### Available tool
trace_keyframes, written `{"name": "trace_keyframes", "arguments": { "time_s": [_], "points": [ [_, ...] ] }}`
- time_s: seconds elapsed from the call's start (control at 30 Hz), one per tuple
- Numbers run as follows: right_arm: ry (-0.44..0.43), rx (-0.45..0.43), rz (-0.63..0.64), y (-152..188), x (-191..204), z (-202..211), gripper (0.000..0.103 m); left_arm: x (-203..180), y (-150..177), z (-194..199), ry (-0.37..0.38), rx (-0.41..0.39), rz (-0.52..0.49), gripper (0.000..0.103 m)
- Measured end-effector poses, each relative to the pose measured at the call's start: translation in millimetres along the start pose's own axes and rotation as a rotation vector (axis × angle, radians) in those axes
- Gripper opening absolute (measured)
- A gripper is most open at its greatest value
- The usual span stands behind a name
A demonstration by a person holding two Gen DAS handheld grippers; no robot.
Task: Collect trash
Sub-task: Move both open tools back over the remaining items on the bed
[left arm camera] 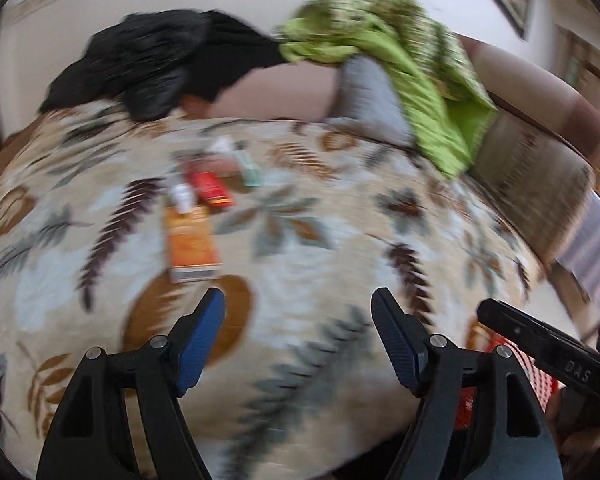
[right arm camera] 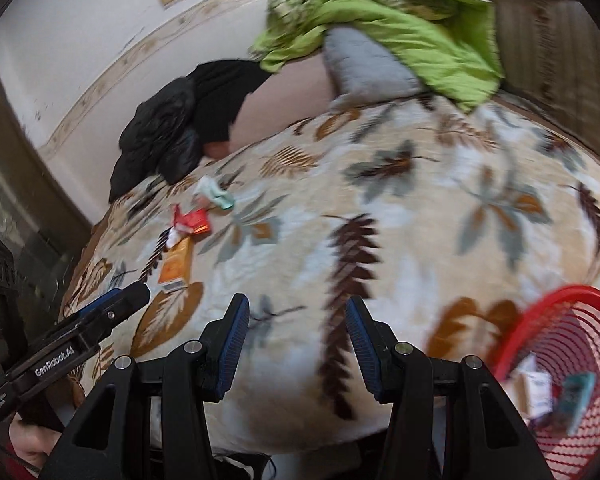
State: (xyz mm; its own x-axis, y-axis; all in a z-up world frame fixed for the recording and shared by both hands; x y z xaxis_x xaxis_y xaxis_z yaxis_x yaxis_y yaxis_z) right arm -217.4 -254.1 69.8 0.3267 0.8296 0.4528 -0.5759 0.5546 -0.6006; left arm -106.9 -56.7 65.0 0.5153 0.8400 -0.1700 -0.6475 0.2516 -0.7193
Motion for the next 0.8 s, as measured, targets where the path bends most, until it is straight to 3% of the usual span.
{"name": "trace_keyframes", "arguments": {
  "time_s": [0.2,0.3,0.57,0.7,0.77,0.8],
  "points": [
    [-0.003,-0.004,0.001,-2,19,-31,0.055,68,-4,-17,-0.098,0.016,0.165,0.08],
    [-0.022,-0.013,-0.026,-4,17,-30,0.055,80,-13,-37,-0.123,0.04,0.204,0.08],
    [-0.015,-0.017,-0.038,-6,11,-29,0.055,78,-25,-115,-0.242,0.161,0.155,0.08],
    [-0.011,-0.015,-0.044,-7,8,-30,0.055,84,-25,-138,-0.308,0.17,0.118,0.08],
    [-0.014,-0.013,-0.05,-7,7,-30,0.055,92,-22,-143,-0.277,0.193,0.149,0.051],
    [-0.015,-0.011,-0.052,-7,7,-31,0.055,94,-22,-143,-0.28,0.193,0.148,0.051]
  ]
}}
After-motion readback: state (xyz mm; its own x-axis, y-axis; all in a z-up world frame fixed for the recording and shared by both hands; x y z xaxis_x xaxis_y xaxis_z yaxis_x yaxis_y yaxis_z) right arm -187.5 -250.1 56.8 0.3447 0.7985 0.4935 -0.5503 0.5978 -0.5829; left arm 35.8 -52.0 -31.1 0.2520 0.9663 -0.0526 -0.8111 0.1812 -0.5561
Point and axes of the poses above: each gripper's, at about its wrist camera, not at the fingertips, and z roughly against the way its jaws point, x to its left, y to its underside, the point moved 5 cm from there along -z, roughly the way its jaws point, and after that the axes turned 5 degrees about -z, right-handed, at the moved point
